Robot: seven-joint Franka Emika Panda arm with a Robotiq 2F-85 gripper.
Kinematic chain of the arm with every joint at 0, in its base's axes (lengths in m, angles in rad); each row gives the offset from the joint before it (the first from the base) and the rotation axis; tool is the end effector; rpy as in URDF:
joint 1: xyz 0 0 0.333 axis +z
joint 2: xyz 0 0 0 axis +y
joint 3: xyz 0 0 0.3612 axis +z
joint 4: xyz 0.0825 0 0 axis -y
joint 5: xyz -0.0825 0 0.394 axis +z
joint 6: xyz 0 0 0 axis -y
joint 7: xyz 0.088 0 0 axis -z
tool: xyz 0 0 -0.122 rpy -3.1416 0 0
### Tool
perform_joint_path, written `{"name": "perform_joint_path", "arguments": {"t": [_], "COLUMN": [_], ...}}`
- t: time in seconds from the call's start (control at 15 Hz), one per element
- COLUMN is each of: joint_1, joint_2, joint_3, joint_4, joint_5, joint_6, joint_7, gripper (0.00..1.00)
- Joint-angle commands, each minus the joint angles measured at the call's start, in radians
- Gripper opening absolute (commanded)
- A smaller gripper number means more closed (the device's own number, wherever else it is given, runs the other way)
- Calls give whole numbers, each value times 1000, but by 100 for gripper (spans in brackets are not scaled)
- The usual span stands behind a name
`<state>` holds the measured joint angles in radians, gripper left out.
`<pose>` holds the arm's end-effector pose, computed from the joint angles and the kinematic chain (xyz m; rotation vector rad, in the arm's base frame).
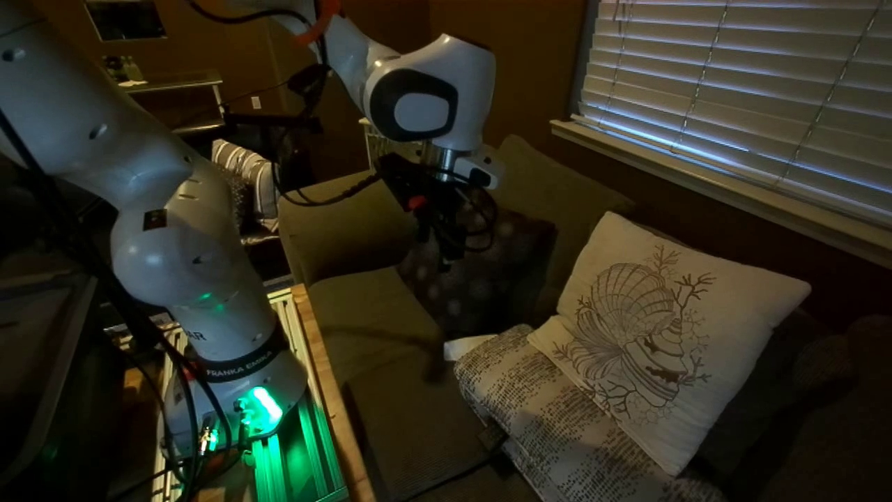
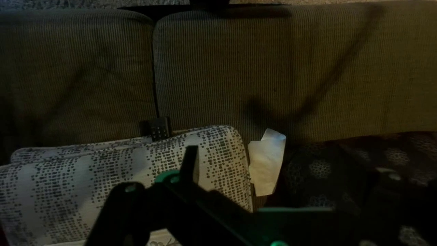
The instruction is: Put the black remote control on the white and black pillow.
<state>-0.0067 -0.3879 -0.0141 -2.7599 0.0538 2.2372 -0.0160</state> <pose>0.3440 -0.0046 0.3403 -3.0864 0.0610 0.2073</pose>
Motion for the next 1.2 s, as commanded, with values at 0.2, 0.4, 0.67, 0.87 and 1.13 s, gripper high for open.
{"name": "perform_joint_path", "arguments": {"t": [0.2,0.4,0.67,0.87,1.13], "joint_1": [-3,-3,-25,-35,-53], "joint_2": [13,13,139,256,437], "joint_3": [-3,-3,-48,-93,-111], "joint_4": [2,2,13,17,43], "joint_5": [-4,-4,23,69,141], "joint_6": [10,10,8,32,108], "joint_7": [0,0,-14,-50,-59], "gripper": [100,100,100,100,100]}}
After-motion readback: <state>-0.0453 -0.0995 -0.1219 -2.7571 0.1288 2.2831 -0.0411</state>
